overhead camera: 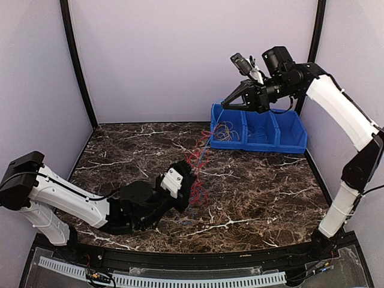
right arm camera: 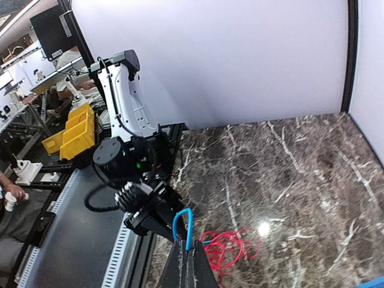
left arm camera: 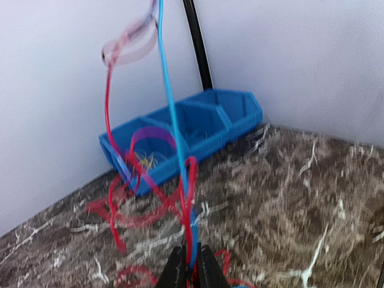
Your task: Untangle the cables
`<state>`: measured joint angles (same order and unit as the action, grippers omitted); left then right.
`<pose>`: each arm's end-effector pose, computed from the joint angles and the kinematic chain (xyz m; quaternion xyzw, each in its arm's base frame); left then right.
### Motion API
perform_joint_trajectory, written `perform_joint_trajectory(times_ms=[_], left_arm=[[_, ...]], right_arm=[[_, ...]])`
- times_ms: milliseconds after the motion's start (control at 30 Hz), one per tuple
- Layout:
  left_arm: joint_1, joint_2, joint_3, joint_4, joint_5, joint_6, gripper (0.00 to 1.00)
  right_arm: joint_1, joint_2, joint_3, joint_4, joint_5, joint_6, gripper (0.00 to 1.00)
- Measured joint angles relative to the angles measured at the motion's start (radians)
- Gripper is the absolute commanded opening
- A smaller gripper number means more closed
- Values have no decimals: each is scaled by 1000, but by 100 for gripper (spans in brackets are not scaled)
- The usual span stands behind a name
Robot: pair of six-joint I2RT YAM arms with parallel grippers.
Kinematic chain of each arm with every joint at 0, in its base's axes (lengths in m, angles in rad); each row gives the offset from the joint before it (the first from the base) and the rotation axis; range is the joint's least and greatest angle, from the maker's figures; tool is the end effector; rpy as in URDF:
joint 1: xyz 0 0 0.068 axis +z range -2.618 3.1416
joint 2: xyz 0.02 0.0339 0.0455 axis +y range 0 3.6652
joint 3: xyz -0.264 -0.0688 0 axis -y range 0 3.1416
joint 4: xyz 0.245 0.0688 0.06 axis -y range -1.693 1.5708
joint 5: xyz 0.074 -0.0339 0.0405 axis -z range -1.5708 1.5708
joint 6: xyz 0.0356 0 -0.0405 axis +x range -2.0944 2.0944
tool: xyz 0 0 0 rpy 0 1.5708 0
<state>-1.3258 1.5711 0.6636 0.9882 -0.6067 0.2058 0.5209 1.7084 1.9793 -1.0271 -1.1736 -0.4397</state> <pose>0.0976 -0.3066 0.2297 0.2902 0.6186 -0.2010 0.7019 0.2786 0.1977 0.4382 -0.5478 0.5767 0.5214 0.3090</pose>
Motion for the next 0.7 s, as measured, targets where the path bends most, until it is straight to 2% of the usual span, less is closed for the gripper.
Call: perform_joint_trajectory(times_ms=[133, 267, 433, 467, 567, 700], left_arm=[[-8, -5, -108, -232, -32, -91, 21], [-9, 0, -156, -408, -59, -141, 27], [-9, -104, -147, -463, -83, -158, 37], [-9, -126, -138, -465, -87, -155, 43], [-10, -179, -93, -464, -95, -145, 52], [-10, -260, -35, -399, -80, -105, 55]], right_arm=[[-45, -31, 17, 104, -16, 0, 0], [-41, -102, -63, 209, -11, 16, 0], [26, -129, -188, 267, 29, 19, 0], [39, -129, -212, 270, 39, 19, 0], [66, -128, -259, 278, 68, 19, 0], [89, -127, -279, 288, 97, 16, 0]])
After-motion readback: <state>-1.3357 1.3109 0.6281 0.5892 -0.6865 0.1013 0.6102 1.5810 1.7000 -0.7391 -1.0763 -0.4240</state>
